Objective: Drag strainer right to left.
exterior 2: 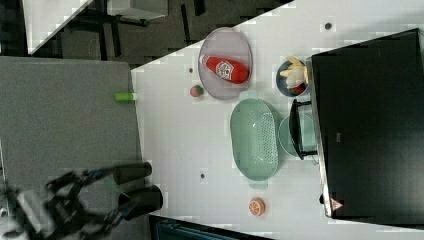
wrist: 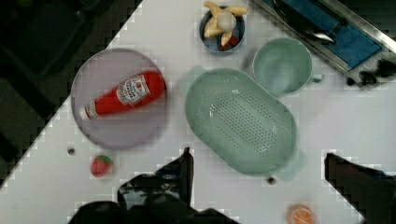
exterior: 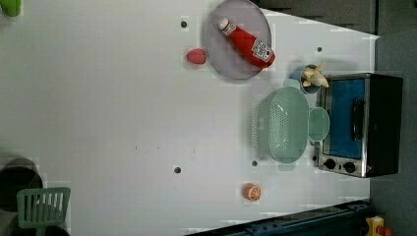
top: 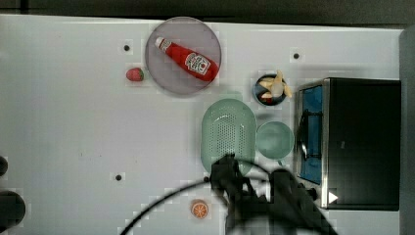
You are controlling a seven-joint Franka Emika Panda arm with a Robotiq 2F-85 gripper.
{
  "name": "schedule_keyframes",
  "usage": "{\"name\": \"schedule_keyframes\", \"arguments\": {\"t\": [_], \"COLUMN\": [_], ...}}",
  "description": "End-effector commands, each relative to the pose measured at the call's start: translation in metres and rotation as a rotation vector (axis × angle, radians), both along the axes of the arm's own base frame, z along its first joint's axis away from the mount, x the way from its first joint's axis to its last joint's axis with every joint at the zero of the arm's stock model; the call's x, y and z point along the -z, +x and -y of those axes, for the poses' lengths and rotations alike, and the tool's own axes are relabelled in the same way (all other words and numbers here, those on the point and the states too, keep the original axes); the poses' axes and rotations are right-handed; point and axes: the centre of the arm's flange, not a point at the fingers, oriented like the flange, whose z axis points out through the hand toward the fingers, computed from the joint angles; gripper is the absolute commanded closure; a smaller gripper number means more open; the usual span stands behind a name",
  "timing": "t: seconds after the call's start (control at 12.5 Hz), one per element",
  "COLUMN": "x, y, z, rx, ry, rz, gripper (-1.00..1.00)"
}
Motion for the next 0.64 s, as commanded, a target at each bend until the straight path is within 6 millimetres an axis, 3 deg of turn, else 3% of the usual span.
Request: {"name": "schedule_keyframes", "arguments": {"t": [0.08,0.64], "x": [0.170,0.341], "y": [0.047,0.077], "z": [-0.007,-0.021], "rx": [0.083,0.482], "ry": [0.011,0.049], "rz": [-0.261,-0.286], "gripper": [-1.00,-1.00]}}
